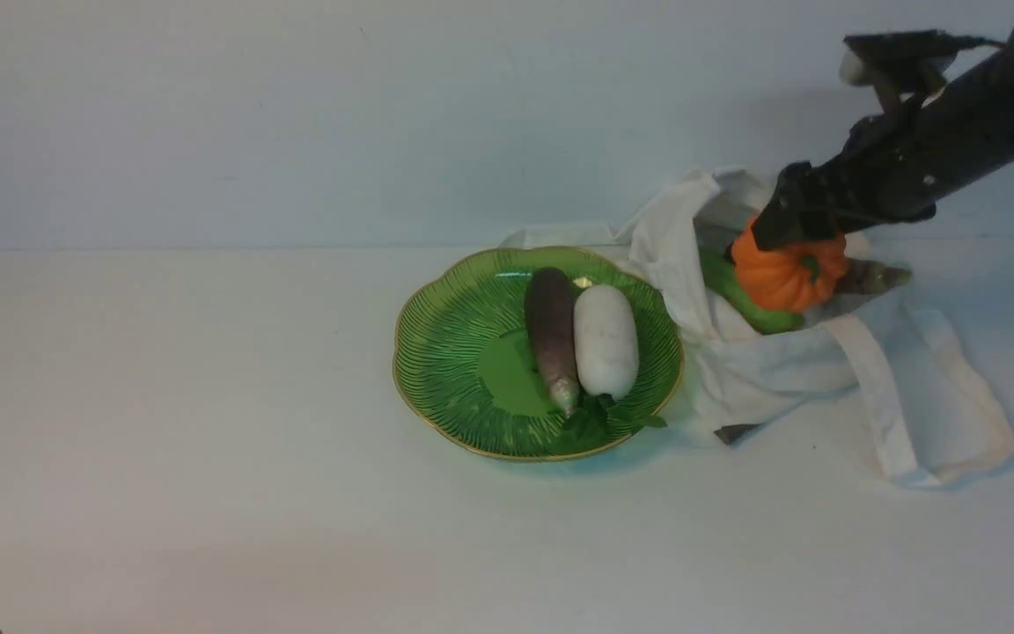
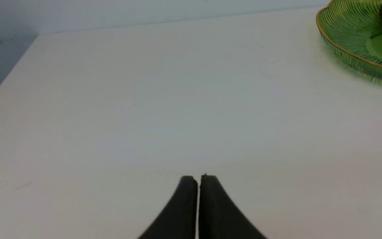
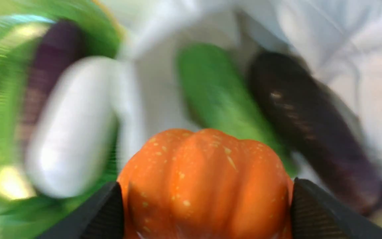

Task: Take vegetables from cloth bag on white table place on plate.
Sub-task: 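Move the pumpkin from the bag onto the plate with the right gripper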

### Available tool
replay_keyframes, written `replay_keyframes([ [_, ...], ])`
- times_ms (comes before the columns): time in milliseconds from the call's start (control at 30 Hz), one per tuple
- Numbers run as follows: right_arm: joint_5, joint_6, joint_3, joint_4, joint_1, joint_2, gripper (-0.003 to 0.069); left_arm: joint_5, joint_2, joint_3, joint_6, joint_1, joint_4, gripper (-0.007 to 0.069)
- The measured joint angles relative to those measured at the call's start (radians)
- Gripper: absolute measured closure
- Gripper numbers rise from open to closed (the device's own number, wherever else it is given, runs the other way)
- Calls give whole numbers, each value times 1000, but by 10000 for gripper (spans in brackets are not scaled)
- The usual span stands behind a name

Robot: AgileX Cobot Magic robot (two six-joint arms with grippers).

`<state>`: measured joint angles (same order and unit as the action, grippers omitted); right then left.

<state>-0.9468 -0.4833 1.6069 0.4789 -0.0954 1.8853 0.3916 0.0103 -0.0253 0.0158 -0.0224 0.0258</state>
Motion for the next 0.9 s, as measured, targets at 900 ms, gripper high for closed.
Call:
replay_keyframes([
  [900,253,-70,3,246,-313,206,-7,0,0,0,1,0,0,629],
])
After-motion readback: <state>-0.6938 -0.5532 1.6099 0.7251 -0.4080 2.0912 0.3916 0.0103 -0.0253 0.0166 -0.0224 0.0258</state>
